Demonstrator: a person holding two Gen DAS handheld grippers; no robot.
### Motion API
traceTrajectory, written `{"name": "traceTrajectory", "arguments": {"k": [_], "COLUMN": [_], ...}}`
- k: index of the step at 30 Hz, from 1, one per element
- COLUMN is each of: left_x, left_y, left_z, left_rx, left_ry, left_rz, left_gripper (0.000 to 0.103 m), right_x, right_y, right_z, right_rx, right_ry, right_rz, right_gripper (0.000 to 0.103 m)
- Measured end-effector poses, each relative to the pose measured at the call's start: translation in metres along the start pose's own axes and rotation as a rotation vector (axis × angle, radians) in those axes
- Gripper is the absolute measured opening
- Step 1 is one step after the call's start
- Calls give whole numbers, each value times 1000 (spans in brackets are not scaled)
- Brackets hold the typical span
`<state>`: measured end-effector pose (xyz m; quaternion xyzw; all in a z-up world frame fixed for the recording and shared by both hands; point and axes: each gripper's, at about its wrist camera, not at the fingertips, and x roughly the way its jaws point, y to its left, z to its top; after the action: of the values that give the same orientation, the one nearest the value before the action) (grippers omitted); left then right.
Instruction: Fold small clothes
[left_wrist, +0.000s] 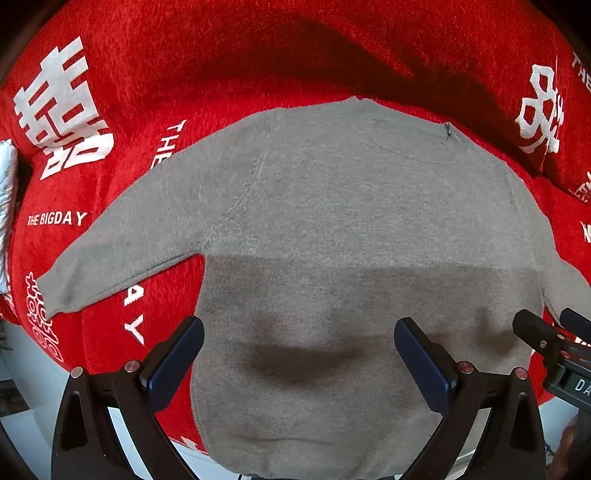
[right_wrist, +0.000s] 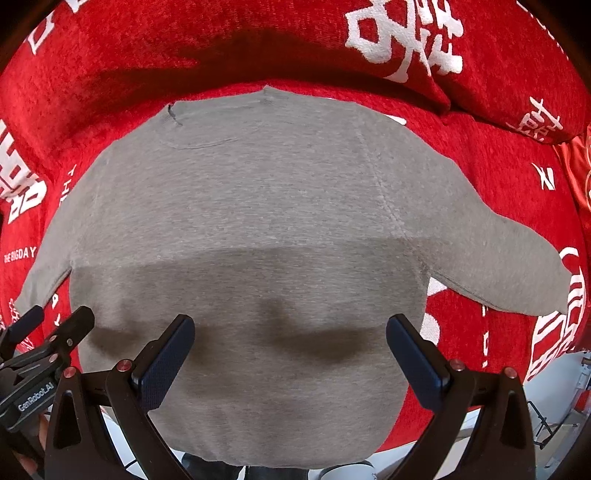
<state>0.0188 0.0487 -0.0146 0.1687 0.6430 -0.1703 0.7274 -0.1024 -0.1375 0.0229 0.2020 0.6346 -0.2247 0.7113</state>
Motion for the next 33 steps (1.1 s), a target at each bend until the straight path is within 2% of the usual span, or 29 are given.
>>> {"name": "traceTrajectory", "arguments": {"k": [6,11,14,20,23,26,29,33], "left_x": [3,10,18,39,49,58,67,86], "left_y": [13,42,72,152,196,242,289,335], "left_z": [-3,-7,-13,-34,-44,-56,-69,-86], "left_rx": [-22,-62,-123,-243,-322,-409,-531,-677], "left_ry": [9,13,19,24,-1,-51,-126,-161], "left_rz": [-40,-47,-59,-12,32,40,-2,-129], "left_gripper": [103,103,103,103,103,103,103,103], "right_x": [0,3,7,16,23,28,33,36], "right_y": [12,44,66,114,136,160,179,200], "right_z": [-1,-5,-8,-15,-15,-16,-18,-24], "right_rx": [-7,-64,-99,-170,-204,-246,-287,-306], "right_ry": [6,1,11,42,56,66,89,116], "right_rz": [27,75,83,76,67,71,84,118], "right_gripper": [103,103,103,103,103,103,103,103]}}
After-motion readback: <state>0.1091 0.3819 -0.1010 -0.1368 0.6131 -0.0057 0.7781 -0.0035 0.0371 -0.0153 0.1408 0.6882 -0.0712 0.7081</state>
